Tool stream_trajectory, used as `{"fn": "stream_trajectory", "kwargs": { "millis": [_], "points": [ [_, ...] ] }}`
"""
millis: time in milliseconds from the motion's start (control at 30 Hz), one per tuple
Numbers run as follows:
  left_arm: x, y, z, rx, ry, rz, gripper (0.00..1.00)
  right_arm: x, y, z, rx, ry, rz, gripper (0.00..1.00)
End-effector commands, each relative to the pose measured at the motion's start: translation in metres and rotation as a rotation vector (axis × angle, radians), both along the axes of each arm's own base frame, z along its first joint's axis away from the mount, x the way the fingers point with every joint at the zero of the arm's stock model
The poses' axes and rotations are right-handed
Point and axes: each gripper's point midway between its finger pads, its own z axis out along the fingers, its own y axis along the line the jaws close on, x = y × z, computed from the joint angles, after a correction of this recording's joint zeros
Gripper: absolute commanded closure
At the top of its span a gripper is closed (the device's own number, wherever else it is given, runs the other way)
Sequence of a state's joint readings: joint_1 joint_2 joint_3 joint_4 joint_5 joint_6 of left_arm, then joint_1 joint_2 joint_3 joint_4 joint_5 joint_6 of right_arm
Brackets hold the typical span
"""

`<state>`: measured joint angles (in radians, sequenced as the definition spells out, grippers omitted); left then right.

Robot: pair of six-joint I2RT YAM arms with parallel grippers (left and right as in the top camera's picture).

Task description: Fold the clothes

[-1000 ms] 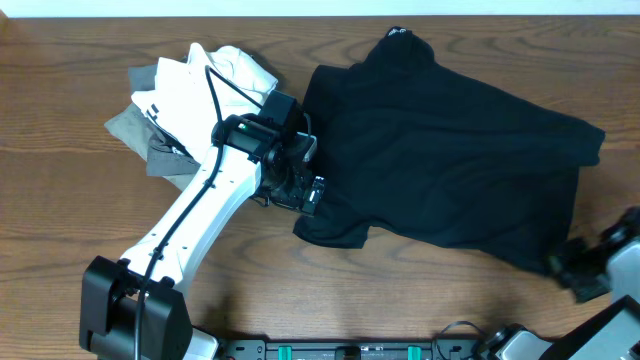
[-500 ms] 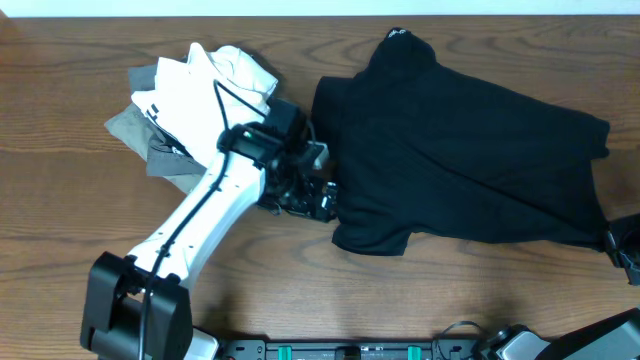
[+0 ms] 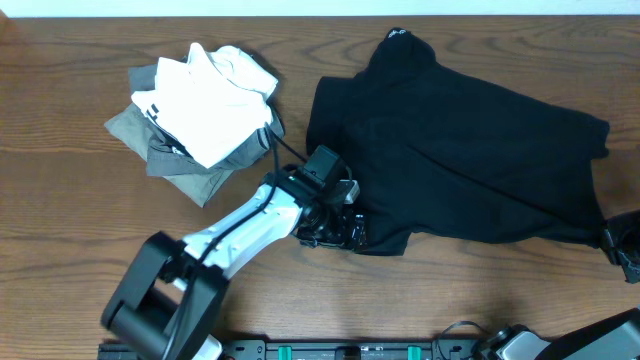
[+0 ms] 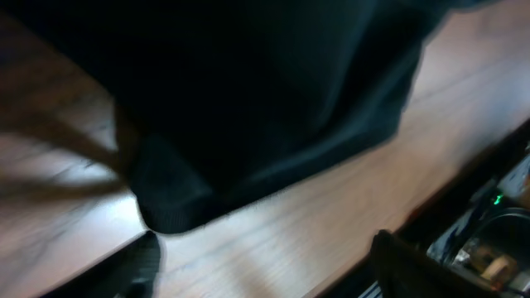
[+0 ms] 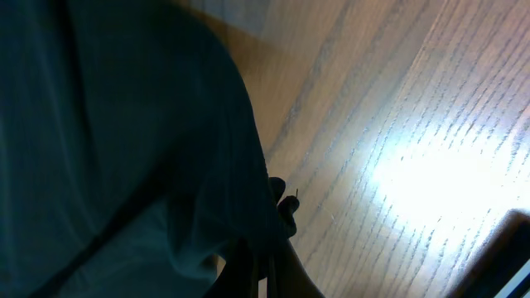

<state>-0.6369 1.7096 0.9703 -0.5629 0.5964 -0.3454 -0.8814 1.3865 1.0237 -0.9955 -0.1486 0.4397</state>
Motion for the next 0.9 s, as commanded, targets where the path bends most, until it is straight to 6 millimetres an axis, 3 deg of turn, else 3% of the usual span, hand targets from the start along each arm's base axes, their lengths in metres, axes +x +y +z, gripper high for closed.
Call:
{"fn": "stream_trajectory", "kwargs": {
  "millis": [0, 267, 367, 500, 633, 867],
  "points": [
    [-0.001, 0.004, -0.014, 0.035, 0.079, 0.085, 0.26, 0.002, 0.003, 0.001, 0.010, -0.016, 0.015, 0.99],
    [0.022, 0.018, -0.034, 0.074, 0.214, 0.340, 0.26, 0.006, 0.005, 0.002, 0.021, -0.036, 0.035, 0.99],
    [0.026, 0.011, -0.035, 0.032, 0.214, 0.335, 0.37, 0.006, 0.006, 0.002, 0.023, -0.039, 0.037, 0.99],
    [0.024, 0.009, -0.034, 0.030, 0.217, 0.326, 0.58, 0.007, 0.007, 0.002, 0.027, -0.044, 0.040, 0.99],
    [0.014, -0.002, -0.025, -0.044, 0.256, 0.265, 0.93, 0.008, 0.007, 0.002, 0.031, -0.049, 0.042, 0.99],
    [0.001, 0.007, -0.009, -0.046, 0.207, 0.156, 0.94, 0.007, 0.011, 0.002, 0.043, -0.048, 0.054, 0.99]
  ]
}}
